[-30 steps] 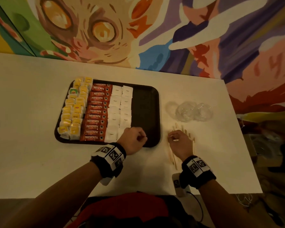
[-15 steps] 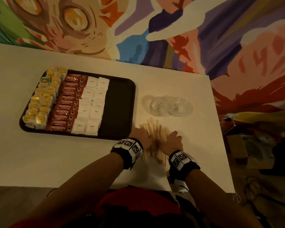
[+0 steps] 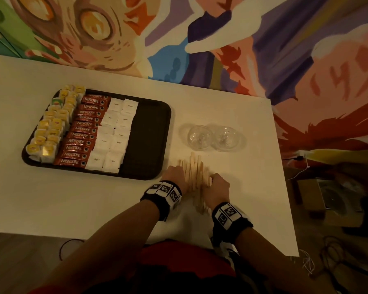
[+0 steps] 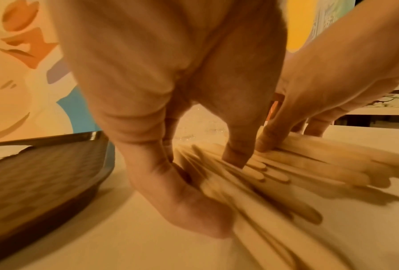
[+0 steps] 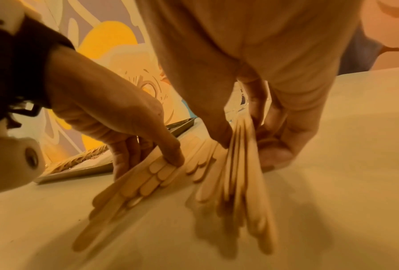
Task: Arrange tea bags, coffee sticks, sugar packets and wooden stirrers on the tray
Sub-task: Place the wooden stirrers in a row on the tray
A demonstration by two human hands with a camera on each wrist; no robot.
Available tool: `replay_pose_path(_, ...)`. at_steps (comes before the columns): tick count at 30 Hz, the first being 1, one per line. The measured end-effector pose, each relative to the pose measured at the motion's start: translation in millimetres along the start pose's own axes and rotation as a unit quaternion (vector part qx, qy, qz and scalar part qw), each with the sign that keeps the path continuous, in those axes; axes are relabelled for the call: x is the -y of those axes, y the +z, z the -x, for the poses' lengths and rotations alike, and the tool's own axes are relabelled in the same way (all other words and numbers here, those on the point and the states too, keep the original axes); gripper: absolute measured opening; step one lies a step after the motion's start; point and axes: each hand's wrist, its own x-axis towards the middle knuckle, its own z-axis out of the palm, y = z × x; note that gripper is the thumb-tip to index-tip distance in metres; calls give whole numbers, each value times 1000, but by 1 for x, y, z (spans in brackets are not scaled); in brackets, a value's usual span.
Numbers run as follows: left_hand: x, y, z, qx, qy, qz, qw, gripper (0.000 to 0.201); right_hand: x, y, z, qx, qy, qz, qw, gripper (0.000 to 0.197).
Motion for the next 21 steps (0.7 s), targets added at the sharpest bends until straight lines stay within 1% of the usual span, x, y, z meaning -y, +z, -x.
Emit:
replay_pose_path(3, 1, -2, -1, 4, 1, 3, 1000, 32, -1, -1, -2, -9, -9, 0, 1000, 20)
replay_pose_path(5, 1, -3, 0, 0, -1, 4, 1000, 36, -2, -1, -4, -14, -11, -6, 1000, 18)
replay_pose_path(9, 2, -3, 0, -3, -6, 17, 1000, 34, -2, -1, -8, -13, -6, -16, 1000, 17)
replay_pose_path(11, 4, -2, -2, -5, -3, 29, 1000, 31, -4, 1, -13, -11, 9, -24, 1000, 19)
replay_pose_path(15, 6, 0, -3, -12, -12, 62, 998, 24, -7, 3, -19, -9, 48, -34, 998, 33)
replay_pose_path(21, 8, 6, -3, -24, -48, 58, 997, 43, -9, -2, -25, -20, 38, -55, 998, 31)
